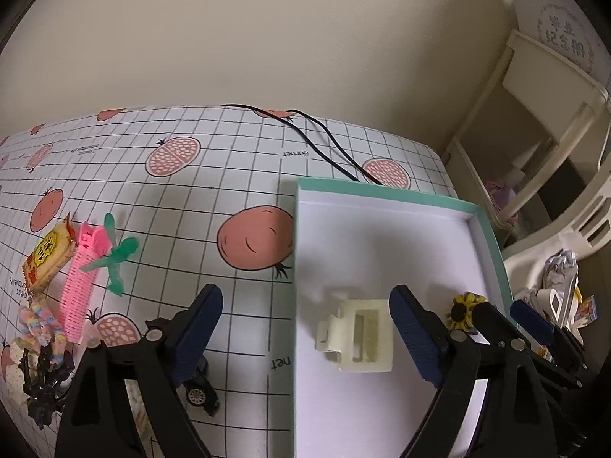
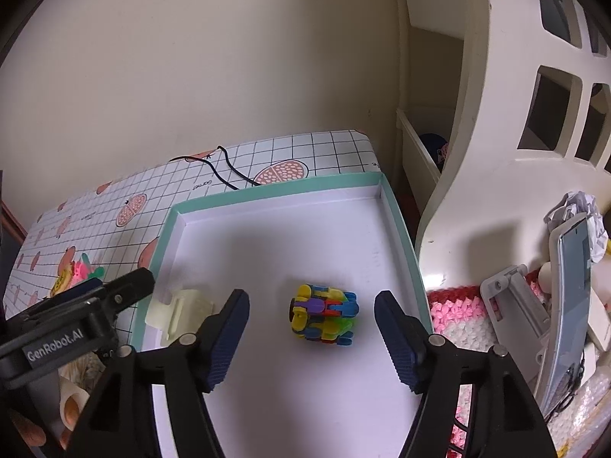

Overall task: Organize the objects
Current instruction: 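Withdraw both open tools from the tray back toward the remaining items, then grasp the black toy car with right tool while left tool grasps the lace cloth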

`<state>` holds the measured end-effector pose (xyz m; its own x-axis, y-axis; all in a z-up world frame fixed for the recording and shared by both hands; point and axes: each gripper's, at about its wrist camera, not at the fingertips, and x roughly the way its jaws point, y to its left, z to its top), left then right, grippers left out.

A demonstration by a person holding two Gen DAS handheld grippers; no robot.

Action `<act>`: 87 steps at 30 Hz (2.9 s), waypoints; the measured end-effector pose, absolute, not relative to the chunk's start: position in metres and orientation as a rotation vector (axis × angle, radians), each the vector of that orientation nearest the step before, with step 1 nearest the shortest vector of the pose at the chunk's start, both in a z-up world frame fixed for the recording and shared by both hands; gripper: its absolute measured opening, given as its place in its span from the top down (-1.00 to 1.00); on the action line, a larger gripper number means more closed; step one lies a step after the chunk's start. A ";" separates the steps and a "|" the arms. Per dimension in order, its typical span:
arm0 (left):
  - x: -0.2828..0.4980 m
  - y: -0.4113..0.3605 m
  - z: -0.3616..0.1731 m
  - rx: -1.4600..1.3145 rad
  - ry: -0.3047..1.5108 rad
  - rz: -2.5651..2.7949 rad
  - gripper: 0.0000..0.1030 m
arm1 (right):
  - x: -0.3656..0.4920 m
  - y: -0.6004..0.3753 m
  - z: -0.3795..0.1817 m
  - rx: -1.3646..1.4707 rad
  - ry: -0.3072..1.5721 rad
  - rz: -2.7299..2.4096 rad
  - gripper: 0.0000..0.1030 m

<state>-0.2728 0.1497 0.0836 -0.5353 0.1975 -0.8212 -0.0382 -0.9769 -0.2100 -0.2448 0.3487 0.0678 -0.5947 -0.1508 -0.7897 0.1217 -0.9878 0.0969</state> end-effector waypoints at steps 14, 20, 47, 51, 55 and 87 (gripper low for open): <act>-0.272 0.135 0.089 -1.409 -0.283 2.720 -1.00 | -0.242 0.349 0.069 1.314 -0.077 -2.664 -1.00; -0.266 0.128 0.099 -1.383 -0.303 2.736 -1.00 | -0.236 0.346 0.078 1.293 -0.078 -2.677 -1.00; -0.219 0.027 0.173 -1.228 -0.415 2.855 -1.00 | -0.187 0.259 0.168 1.011 0.030 -2.692 -1.00; -0.208 0.003 0.182 -1.203 -0.433 2.903 -1.00 | -0.177 0.240 0.174 0.975 0.053 -2.678 -1.00; -0.199 -0.023 0.183 -1.220 -0.485 2.926 -1.00 | -0.169 0.222 0.180 0.931 0.043 -2.637 -1.00; -0.184 -0.107 0.081 -1.591 -0.637 2.835 -1.00 | -0.196 0.139 0.088 1.238 0.137 -2.405 -0.72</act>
